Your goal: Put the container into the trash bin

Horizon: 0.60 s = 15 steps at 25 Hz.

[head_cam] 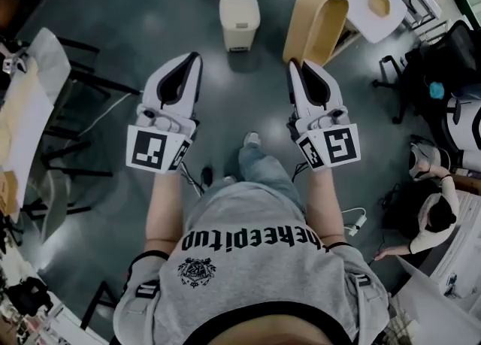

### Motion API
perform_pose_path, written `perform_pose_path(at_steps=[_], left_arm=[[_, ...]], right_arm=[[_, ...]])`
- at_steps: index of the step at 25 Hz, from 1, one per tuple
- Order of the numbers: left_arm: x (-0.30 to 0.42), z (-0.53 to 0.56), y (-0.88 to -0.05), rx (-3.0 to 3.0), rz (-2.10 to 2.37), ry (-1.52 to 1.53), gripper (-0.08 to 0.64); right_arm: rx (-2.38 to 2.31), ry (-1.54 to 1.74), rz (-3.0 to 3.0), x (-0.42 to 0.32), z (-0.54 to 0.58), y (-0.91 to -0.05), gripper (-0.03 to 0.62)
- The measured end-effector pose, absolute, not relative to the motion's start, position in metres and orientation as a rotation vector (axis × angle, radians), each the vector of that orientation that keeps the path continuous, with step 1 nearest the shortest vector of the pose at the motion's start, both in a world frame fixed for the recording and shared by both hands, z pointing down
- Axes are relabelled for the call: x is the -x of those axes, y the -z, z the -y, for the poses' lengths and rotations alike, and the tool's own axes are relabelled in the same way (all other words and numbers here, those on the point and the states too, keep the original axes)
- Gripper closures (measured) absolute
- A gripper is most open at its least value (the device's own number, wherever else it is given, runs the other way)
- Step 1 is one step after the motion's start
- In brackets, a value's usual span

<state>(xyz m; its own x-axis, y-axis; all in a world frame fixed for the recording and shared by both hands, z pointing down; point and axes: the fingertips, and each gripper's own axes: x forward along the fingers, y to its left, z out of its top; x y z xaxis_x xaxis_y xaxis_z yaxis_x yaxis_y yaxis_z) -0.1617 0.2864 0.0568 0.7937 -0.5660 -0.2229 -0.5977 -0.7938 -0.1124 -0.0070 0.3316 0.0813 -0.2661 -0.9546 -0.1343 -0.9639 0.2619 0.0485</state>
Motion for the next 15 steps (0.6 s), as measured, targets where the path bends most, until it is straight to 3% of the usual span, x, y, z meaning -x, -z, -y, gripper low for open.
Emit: perform_pose_path(at_steps=[15], left_arm=[[0.081, -0.201, -0.04, 2.738, -0.999, -0.283, 0.546]], right_arm=[[1.721, -0.155, -2.514, -0.065, -0.231, -0.079, 0.564]])
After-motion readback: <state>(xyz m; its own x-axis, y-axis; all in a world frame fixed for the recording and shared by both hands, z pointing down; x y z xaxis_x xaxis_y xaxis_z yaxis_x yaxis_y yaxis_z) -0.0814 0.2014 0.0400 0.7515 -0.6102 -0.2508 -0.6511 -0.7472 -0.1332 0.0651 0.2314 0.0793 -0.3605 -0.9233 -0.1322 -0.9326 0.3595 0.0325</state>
